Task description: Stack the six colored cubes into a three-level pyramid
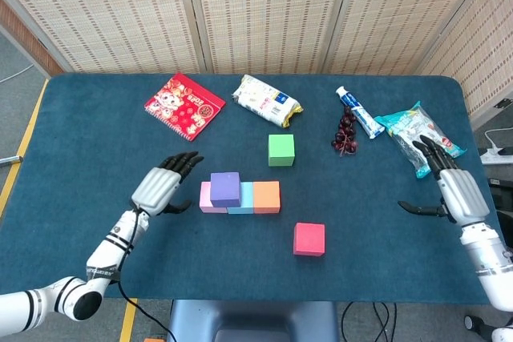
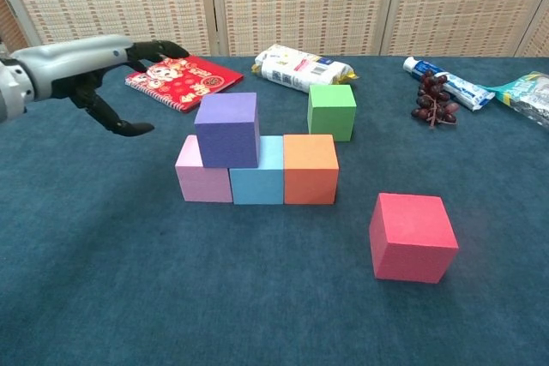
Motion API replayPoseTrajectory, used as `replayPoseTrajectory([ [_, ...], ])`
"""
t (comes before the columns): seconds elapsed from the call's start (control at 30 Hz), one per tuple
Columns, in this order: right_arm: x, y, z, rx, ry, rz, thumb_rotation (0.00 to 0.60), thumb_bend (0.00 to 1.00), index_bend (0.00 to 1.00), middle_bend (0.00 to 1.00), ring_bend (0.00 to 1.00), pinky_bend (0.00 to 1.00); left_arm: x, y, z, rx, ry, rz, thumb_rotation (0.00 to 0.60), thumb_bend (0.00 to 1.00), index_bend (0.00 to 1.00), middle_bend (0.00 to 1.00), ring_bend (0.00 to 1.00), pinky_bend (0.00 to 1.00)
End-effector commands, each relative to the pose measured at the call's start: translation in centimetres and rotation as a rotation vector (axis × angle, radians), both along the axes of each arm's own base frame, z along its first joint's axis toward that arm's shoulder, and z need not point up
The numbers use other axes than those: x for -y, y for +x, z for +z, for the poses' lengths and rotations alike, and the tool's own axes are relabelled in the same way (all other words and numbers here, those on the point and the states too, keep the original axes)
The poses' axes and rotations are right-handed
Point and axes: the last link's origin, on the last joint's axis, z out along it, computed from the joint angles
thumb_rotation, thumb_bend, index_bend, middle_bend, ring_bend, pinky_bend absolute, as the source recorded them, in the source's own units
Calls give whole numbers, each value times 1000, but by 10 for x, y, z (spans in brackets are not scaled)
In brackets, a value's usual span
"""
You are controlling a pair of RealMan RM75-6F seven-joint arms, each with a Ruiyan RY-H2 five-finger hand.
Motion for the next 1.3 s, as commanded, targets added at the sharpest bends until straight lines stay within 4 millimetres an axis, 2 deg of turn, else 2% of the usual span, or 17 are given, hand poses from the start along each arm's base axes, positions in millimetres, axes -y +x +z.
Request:
replayPoseTrajectory([
  [0.03, 26, 13, -8, -70, 87, 28, 600, 241, 0, 80, 58, 222, -4, -20, 13, -15, 61, 38, 600, 322, 0, 0, 0, 117],
  [0.17, 58, 33, -24, -122, 167, 59, 600, 241, 0, 81, 58, 255, -4, -36, 24, -25, 158, 61, 600, 322, 14, 0, 0, 121],
  [0.27, 85, 51, -40, -170, 221, 86, 600, 239, 0, 119, 70, 269, 2, -46, 28, -27, 193, 72, 600, 321, 57, 10, 0, 127],
  [0.43, 102, 65, -53, -190, 254, 104, 600, 239, 14, 132, 79, 279, 7, -52, 28, -38, 200, 72, 600, 322, 107, 35, 0, 131],
  [0.5, 129, 92, -82, -222, 315, 144, 600, 239, 39, 132, 79, 279, 15, -59, 28, -76, 207, 61, 600, 321, 129, 45, 0, 132],
  [0.53, 141, 99, -92, -239, 331, 143, 600, 239, 46, 132, 79, 279, 17, -59, 28, -71, 209, 61, 600, 321, 133, 46, 0, 132],
  [0.63, 161, 114, -114, -277, 355, 146, 600, 239, 76, 133, 79, 279, 21, -61, 29, -63, 208, 66, 600, 322, 147, 48, 0, 132],
  [0.93, 200, 147, -165, -349, 391, 126, 600, 239, 138, 162, 100, 292, 27, -72, 32, -18, 207, 108, 600, 321, 155, 49, 0, 132],
  [1.13, 215, 157, -189, -389, 383, 103, 600, 239, 214, 218, 146, 322, 31, -79, 33, 29, 196, 147, 600, 323, 159, 49, 0, 133],
  [1.3, 223, 157, -203, -410, 381, 71, 600, 239, 250, 241, 172, 342, 34, -84, 36, 47, 200, 167, 600, 321, 159, 48, 0, 134],
])
